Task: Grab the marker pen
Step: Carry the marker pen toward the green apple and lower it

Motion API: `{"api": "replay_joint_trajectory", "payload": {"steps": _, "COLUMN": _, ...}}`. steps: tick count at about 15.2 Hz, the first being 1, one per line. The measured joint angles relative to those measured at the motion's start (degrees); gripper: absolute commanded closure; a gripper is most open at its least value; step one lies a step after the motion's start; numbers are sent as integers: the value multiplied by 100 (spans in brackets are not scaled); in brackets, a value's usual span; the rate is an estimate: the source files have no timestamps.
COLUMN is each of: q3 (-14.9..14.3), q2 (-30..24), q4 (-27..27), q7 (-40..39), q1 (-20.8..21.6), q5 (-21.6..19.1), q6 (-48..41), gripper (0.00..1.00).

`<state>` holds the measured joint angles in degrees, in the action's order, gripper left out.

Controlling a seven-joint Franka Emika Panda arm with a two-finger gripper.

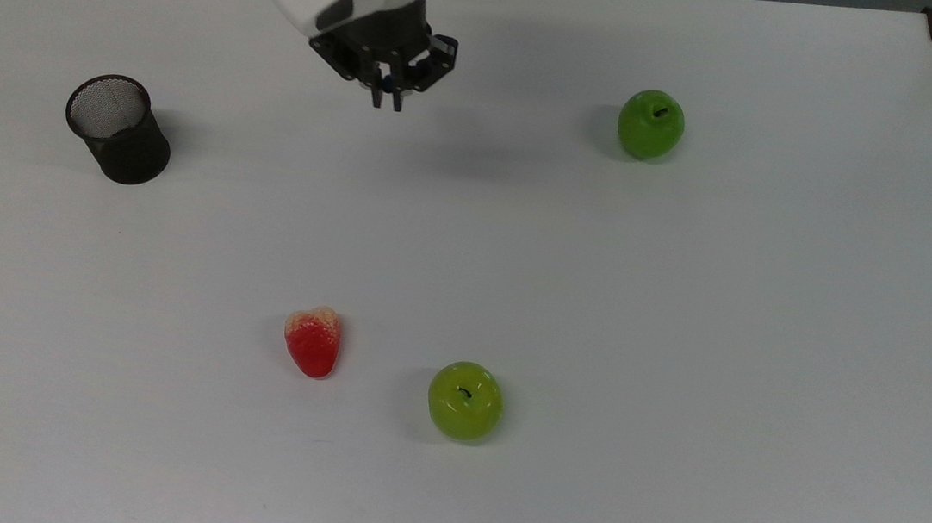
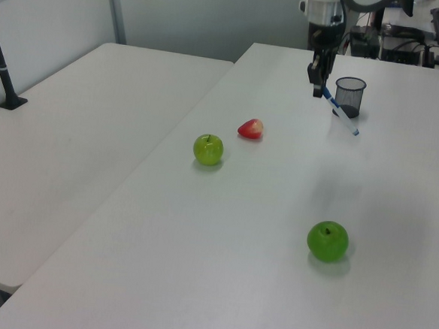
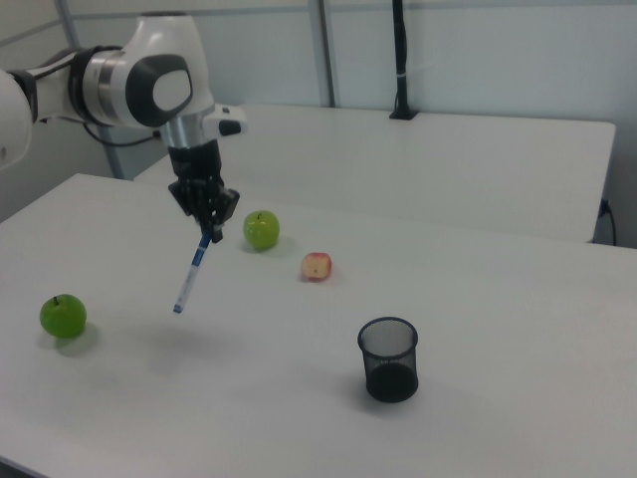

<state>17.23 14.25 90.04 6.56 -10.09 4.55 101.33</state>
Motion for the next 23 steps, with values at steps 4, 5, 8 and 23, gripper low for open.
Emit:
{"api": "replay_joint_trajectory", "payload": {"steps": 4, "q3": 1, "q2": 339, "q4": 149, "q7": 0, "q1": 324, "q5": 0, "q6": -1, "gripper": 93}}
{"api": "replay_joint_trajectory", "payload": {"steps": 5, "q3": 1, "q2": 439, "q4": 159, "q7": 0, "q1": 397, "q5": 0, "q6": -1, "gripper": 93}}
{"api": "replay_joint_trajectory", "payload": {"steps": 8, "q3": 1, "q2": 683, "q4": 166, "q7": 0, "q1": 523, "q5": 0, "q6": -1, "gripper": 93}}
{"api": "replay_joint_trajectory", "payload": {"steps": 23, "q3": 0, "q2": 1148, "q4": 161, "q7": 0, "q1": 620, "q5": 10, "q6": 1, "gripper": 86}}
